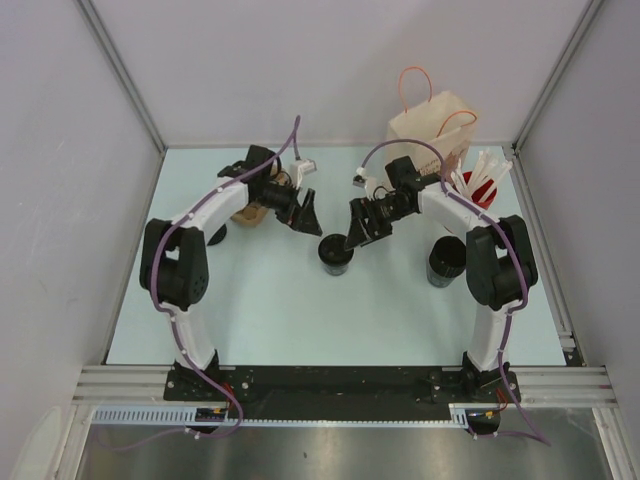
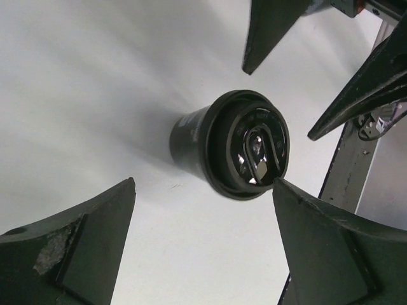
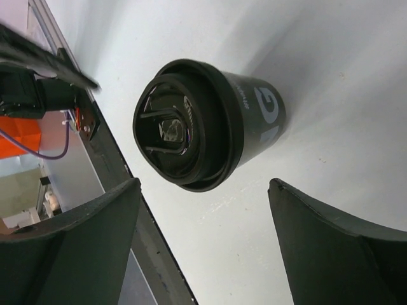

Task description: Pack the takeout coffee

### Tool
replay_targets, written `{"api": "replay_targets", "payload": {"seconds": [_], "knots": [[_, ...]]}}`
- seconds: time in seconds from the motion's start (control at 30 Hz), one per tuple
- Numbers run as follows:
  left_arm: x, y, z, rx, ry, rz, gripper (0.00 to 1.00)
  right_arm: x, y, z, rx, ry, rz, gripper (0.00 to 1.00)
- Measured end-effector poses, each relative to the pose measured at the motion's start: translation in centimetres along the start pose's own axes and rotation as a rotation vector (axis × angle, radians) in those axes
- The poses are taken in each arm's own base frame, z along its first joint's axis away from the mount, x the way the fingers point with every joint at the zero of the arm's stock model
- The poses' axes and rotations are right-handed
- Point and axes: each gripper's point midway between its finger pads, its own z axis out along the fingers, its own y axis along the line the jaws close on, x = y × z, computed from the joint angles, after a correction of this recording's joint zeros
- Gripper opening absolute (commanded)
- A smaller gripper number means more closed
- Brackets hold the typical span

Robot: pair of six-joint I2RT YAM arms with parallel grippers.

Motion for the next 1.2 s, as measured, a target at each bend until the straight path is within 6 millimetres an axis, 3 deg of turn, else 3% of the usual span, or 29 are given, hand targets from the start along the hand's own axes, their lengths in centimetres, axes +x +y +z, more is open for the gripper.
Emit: {"api": "replay_targets", "payload": {"seconds": [0.13,0.27,0.6,0.8,1.2], "knots": [[-0.3,1.8,-2.5,-0.058,-0.053,-0.016,0.93,1.2,0.4,-0.1,-0.027,0.039,-0.014,0.80],[0.7,3.9,-3.2,-0.115,-0.058,-0.047,0.93,2.5,0.7,-0.2,-0.054,0.076,-0.012,0.77],[2.1,5.4,-0.6,-0.112,-0.019,-0.078,0.92,3.8,2.9,0.6,-0.133,0.124,-0.049,0.78],[3.0,4.8,1.3,-0.075,0.017,-0.081,0.92,3.7,3.8,1.5,-0.158,0.127,-0.079,0.78],[3.5,3.7,2.2,-0.037,0.034,-0.073,0.90,2.5,1.9,1.1,-0.111,0.087,-0.043,0.78]]}}
